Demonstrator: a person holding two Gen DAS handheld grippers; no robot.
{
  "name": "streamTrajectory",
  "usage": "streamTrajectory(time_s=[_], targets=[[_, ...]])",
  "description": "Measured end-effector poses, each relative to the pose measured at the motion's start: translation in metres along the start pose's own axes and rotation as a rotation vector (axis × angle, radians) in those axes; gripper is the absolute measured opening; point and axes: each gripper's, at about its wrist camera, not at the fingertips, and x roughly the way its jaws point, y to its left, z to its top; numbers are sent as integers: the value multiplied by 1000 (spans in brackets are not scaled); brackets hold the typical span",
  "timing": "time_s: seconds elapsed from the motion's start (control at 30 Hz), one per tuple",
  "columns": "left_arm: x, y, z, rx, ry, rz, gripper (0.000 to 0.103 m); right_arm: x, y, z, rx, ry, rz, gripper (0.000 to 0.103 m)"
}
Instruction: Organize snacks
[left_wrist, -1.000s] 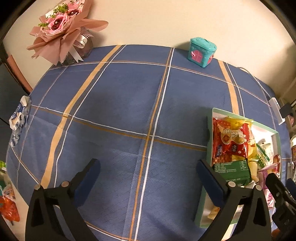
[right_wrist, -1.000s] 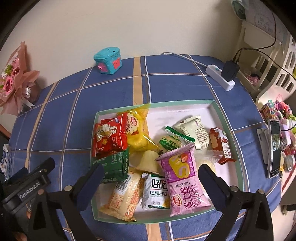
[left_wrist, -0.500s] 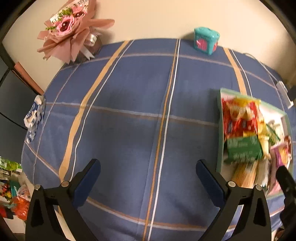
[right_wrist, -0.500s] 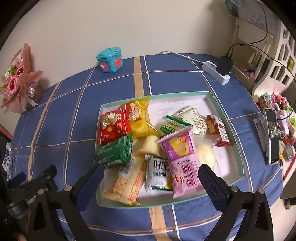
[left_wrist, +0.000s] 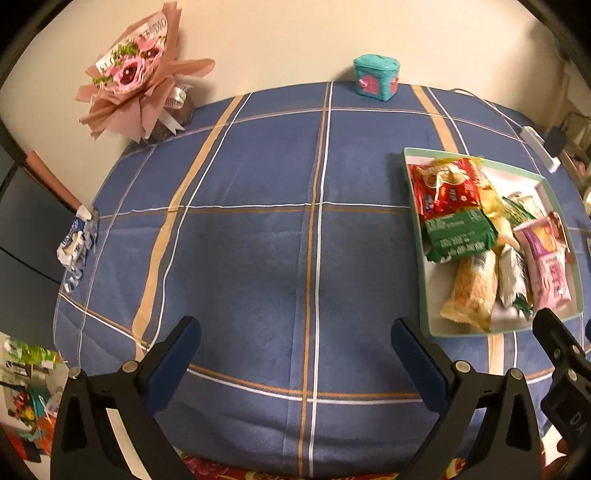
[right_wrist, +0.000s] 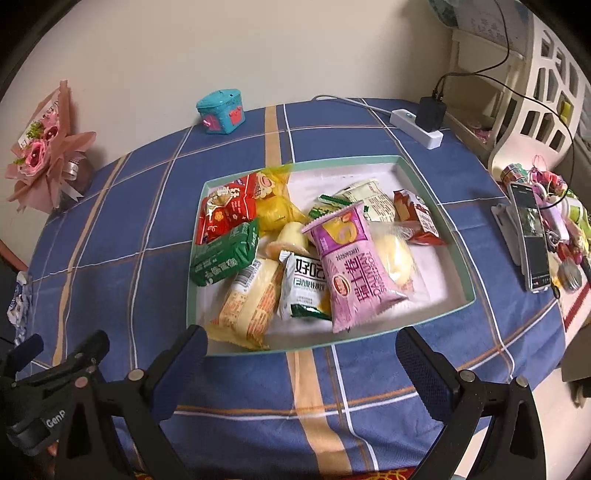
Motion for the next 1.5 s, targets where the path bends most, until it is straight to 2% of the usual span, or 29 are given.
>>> streamTrajectory(time_s=[0.23, 0.77, 1.5], targets=[[-11, 6, -8, -7, -32, -5, 103, -10, -2, -2, 12, -36, -2, 103], [-19, 23, -1, -62, -75, -16, 103, -11, 6, 0, -24, -43, -35, 103], [-17, 26, 0, -67, -79, -6, 103, -10, 11, 0, -44, -40, -46, 103]])
